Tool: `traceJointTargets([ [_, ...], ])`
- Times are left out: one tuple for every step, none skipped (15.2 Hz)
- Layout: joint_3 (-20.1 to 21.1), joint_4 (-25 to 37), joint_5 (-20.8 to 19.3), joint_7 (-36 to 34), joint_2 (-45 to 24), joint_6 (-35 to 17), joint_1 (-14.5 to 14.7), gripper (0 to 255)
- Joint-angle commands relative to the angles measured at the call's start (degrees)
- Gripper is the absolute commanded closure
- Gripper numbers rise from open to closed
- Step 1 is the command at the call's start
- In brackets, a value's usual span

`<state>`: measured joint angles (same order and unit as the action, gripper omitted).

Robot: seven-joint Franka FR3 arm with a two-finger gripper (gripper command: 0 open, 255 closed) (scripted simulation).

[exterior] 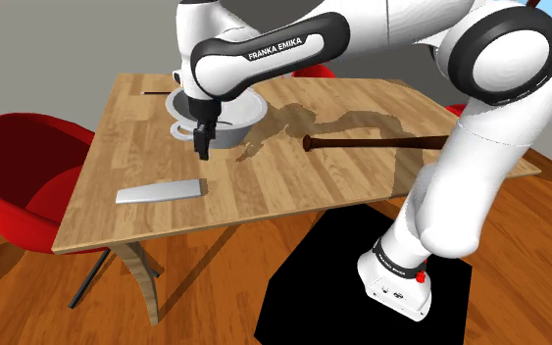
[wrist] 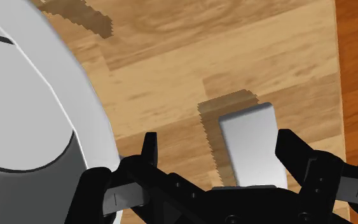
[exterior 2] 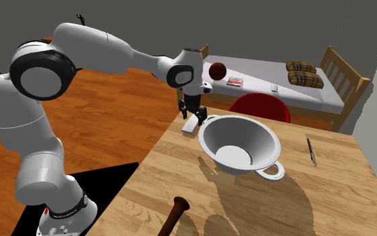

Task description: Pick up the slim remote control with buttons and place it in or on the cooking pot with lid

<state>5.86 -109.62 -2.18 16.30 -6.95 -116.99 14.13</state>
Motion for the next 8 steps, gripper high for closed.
traceJointTargets([
  [0.81, 3.48, -0.44, 1.31, -4.02, -0.6, 0.83, 0],
  [1.24, 5.07, -0.72, 1.77, -5.74, -0.63, 1.32, 0],
  [1.66, 6.68, -1.02, 2.22, -7.47, -0.63, 1.83, 0],
  [2.07, 8.33, -1.35, 2.67, -9.19, -0.59, 2.35, 0],
  [2.49, 10.01, -1.69, 3.11, -10.91, -0.51, 2.87, 0],
  [2.91, 11.71, -2.06, 3.55, -12.62, -0.4, 3.41, 0],
  [3.3, 13.45, -2.44, 3.99, -14.34, -0.25, 3.98, 0],
  [3.68, 15.22, -2.83, 4.43, -16.06, -0.07, 4.57, 0],
])
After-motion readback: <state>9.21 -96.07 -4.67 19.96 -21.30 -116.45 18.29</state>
